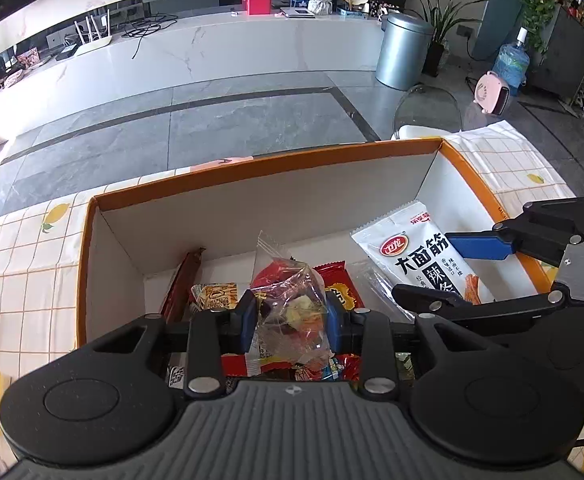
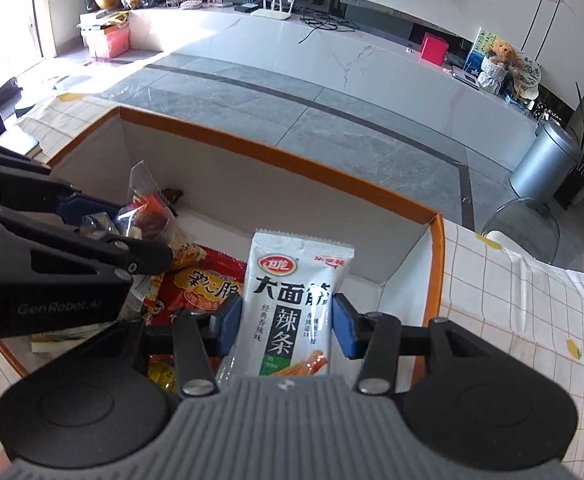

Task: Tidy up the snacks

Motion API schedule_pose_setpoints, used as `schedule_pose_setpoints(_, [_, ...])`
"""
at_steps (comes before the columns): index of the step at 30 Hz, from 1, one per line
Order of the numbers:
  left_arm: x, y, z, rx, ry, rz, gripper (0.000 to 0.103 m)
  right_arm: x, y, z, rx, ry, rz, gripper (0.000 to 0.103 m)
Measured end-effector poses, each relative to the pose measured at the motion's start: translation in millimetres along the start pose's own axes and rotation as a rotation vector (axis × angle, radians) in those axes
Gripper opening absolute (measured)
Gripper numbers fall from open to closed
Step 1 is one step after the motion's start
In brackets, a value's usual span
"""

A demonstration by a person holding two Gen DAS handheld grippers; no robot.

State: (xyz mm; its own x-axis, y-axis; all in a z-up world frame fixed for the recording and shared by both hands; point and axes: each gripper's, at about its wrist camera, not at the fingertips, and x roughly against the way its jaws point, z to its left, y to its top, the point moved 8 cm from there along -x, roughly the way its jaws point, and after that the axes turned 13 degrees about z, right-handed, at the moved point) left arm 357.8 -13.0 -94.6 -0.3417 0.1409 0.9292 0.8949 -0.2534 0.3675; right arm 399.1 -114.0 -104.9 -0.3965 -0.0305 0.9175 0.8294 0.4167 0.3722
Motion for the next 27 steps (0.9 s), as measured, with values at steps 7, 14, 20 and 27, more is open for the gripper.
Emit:
schedule_pose_setpoints(7, [-14.6, 7.7, -5.7, -0.044, 0.012, 0.033, 0.038, -26.7, -0.1, -5.4, -0.009, 0.006, 0.092, 0.046])
schedule_pose_setpoints(14, [-26.5, 14.4, -8.9, -0.055, 0.002, 0.056, 0.038, -39.6, 3.2, -7.4, -0.026, 0.033, 0.156, 0.047])
schedule_pose_setpoints(20, [-31.1, 17.0, -7.9, -0.032, -0.019, 0.082, 0.039, -38.2, 5.1, -6.6, -0.027, 0.044, 0.187, 0.048])
schedule_pose_setpoints(27, [-24.2, 16.6, -6.0, 0.004, -0.045, 0.094, 0.045, -26.8, 7.7, -7.6, -0.036, 0.062, 0.186, 0.048])
